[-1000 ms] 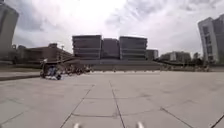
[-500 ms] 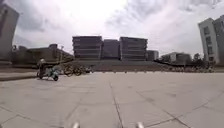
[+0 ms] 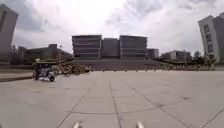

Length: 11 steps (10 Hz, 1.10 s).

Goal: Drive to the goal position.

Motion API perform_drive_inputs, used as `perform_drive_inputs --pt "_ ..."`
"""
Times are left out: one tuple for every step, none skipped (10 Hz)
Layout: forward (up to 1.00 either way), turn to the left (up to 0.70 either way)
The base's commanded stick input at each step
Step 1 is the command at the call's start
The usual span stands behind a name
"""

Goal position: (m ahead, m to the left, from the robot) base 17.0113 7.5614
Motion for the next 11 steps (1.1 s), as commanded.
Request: perform_drive_inputs --pt "0.7 0.0" --pt "0.7 0.0" --pt "0.7 0.0" --pt "0.7 0.0" --pt "0.7 0.0" --pt "0.7 0.0" --pt "0.7 0.0" --pt "0.7 0.0" --pt "0.7 0.0" --pt "0.7 0.0" --pt "0.7 0.0"
